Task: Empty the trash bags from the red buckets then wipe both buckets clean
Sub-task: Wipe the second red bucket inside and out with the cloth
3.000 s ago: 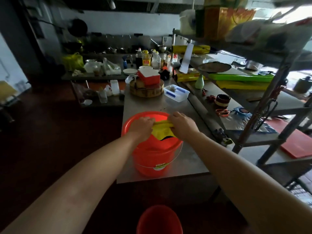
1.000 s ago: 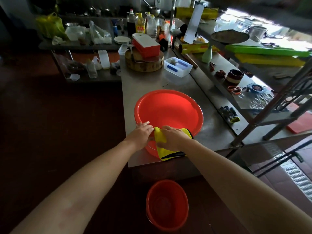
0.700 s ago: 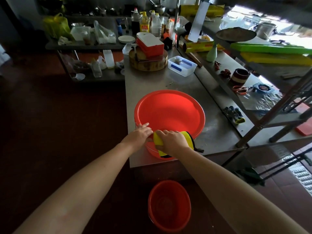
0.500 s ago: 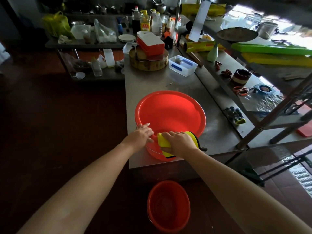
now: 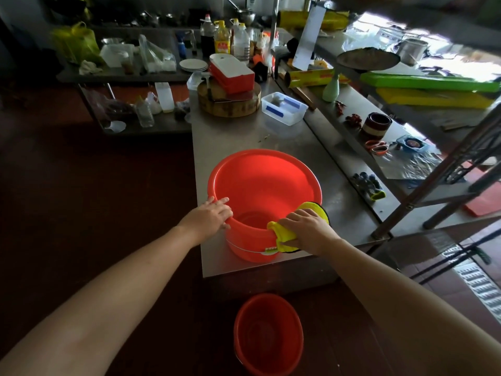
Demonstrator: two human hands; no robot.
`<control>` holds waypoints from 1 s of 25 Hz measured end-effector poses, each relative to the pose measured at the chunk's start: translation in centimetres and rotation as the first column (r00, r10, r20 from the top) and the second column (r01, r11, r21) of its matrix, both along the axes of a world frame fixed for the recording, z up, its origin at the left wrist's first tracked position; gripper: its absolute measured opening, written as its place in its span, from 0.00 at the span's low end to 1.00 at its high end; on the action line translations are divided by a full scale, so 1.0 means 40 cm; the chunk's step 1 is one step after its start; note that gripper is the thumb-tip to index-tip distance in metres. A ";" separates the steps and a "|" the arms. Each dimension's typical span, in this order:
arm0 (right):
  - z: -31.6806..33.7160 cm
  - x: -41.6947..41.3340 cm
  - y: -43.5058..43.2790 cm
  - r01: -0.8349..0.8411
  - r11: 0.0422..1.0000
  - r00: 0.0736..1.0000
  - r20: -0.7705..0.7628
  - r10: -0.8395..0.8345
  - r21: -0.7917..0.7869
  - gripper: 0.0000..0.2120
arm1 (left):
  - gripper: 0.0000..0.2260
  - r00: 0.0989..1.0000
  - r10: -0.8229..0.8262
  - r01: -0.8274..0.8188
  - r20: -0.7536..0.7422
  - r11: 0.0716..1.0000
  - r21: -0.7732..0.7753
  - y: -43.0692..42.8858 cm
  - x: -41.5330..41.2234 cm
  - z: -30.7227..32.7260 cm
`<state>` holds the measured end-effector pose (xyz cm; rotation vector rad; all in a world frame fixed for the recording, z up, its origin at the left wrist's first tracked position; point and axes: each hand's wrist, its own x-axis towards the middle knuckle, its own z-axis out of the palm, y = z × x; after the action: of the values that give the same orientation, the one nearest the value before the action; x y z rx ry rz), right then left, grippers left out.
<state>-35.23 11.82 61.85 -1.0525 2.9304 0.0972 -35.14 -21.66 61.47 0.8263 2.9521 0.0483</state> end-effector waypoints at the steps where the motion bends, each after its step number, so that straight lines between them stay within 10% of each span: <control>1: -0.001 0.011 -0.012 0.003 1.000 1.000 -0.010 -0.003 0.000 0.31 | 0.22 0.999 -0.013 0.012 -0.030 0.999 -0.051 0.010 0.013 0.000; 15: -0.003 0.076 -0.131 -0.017 0.998 0.998 -0.062 0.020 0.054 0.32 | 0.14 0.985 -0.146 0.158 -0.095 0.978 0.133 -0.002 0.069 -0.033; 25: 0.000 0.067 -0.172 0.015 0.997 1.000 -0.007 -0.014 0.077 0.35 | 0.23 0.981 -0.138 0.136 -0.138 0.990 -0.029 0.087 0.107 -0.036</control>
<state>-32.54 4.93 61.86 -1.0218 2.9139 0.2124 -30.86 -18.18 60.04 1.0705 3.0090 -0.0481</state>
